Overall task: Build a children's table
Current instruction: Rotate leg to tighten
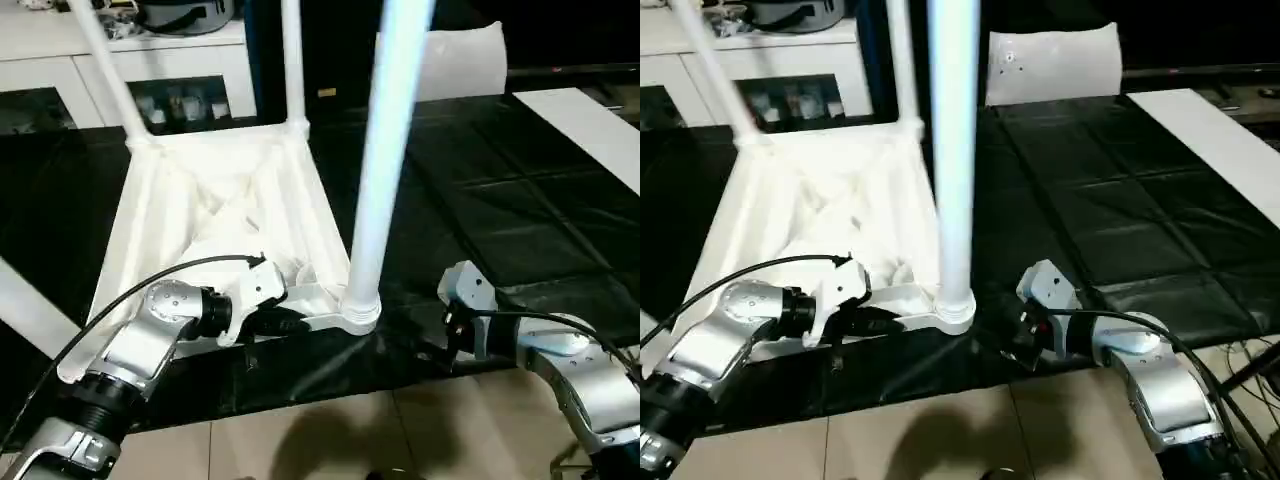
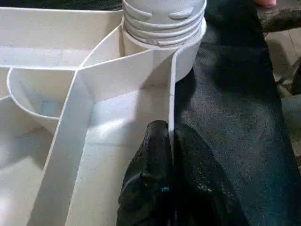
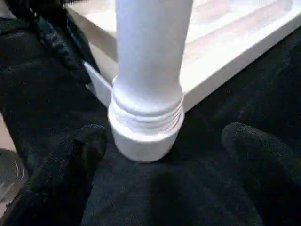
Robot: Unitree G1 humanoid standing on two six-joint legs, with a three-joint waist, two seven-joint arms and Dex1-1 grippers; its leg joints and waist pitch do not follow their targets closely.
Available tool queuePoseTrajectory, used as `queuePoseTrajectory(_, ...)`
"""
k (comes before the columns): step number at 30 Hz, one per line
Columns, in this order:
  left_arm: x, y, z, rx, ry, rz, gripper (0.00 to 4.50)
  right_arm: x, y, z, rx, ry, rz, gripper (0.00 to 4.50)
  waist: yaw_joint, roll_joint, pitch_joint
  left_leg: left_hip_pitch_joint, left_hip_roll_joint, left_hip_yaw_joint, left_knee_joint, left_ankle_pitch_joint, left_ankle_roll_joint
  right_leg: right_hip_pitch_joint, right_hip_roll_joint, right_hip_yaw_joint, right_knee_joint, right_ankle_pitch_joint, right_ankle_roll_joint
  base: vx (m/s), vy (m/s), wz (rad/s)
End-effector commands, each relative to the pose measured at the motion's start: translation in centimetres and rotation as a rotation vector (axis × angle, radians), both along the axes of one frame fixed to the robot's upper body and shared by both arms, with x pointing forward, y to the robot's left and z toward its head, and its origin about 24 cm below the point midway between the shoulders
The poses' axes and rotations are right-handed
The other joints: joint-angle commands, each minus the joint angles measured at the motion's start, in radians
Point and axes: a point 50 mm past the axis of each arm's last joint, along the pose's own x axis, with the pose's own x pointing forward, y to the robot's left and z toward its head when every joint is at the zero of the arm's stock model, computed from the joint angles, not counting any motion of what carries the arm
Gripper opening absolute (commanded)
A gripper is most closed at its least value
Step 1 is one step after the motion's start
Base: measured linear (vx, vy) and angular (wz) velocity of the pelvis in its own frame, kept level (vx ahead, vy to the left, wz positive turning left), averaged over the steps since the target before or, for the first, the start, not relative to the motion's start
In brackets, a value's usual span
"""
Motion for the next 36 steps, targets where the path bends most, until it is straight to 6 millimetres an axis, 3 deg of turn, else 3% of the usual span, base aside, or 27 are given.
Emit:
queuePoseTrajectory(1, -0.5, 0.4, -0.2, 0.029, 0.009, -0.05, 0.08, 0.4, 0.2, 0.9, 0.027, -0.031, 0.021, 4.5, 0.009, -0.008, -0.056, -0.007, 0.047, -0.022, -0.072, -0.194, 0.086, 0.057, -0.065, 0.054, -0.084, -0.439, -0.092, 0.0, 0.0, 0.0)
queuePoseTrajectory(11, -0.8, -0.4, -0.1, 0.046, 0.005, -0.231, 0.08, 0.7, 1.5, 1.6, 0.183, 0.035, 0.153, 4.5, 0.025, -0.007, -0.058, -0.003, 0.054, -0.021, -0.074, -0.179, 0.081, 0.057, -0.069, 0.06, -0.074, -0.381, -0.125, 0.0, 0.0, 0.0)
queuePoseTrajectory(14, -0.8, -0.6, 0.0, 0.064, 0.008, -0.296, 0.0, 1.0, 1.8, 1.6, 0.184, 0.055, 0.214, 4.2, 0.036, -0.009, -0.057, -0.001, 0.053, -0.018, -0.074, -0.185, 0.069, 0.058, -0.072, 0.06, -0.076, -0.405, -0.124, 0.0, 0.0, 0.0)
queuePoseTrajectory(19, -0.9, -0.5, 0.1, 0.087, 0.019, -0.355, 0.0, 1.1, 2.1, 1.5, 0.174, 0.099, 0.291, 3.7, 0.054, -0.008, -0.062, -0.001, 0.057, -0.017, -0.072, -0.143, 0.071, 0.058, -0.072, 0.063, -0.065, -0.341, -0.138, 0.0, 0.0, 0.0)
queuePoseTrajectory(24, -0.6, -0.5, 0.3, 0.107, 0.018, -0.378, 0.0, 1.5, 2.3, 1.4, 0.169, 0.135, 0.343, 3.32, 0.068, -0.007, -0.062, 0.0, 0.059, -0.016, -0.073, -0.148, 0.062, 0.059, -0.073, 0.064, -0.063, -0.336, -0.146, 0.0, 0.0, 0.0)
queuePoseTrajectory(27, -0.6, -0.5, 0.3, 0.109, 0.021, -0.383, 0.0, 1.6, 2.4, 1.2, 0.171, 0.16, 0.368, 2.97, 0.07, -0.004, -0.061, 0.001, 0.057, -0.016, -0.072, -0.162, 0.056, 0.059, -0.073, 0.062, -0.066, -0.353, -0.144, 0.0, 0.0, 0.0)
queuePoseTrajectory(36, -0.8, -0.4, 0.0, 0.115, 0.041, -0.385, 0.0, 1.8, 2.8, 0.9, 0.199, 0.208, 0.402, 2.22, 0.07, -0.007, -0.063, -0.001, 0.058, -0.017, -0.072, -0.153, 0.055, 0.06, -0.072, 0.061, -0.064, -0.349, -0.145, 0.0, 0.0, 0.0)
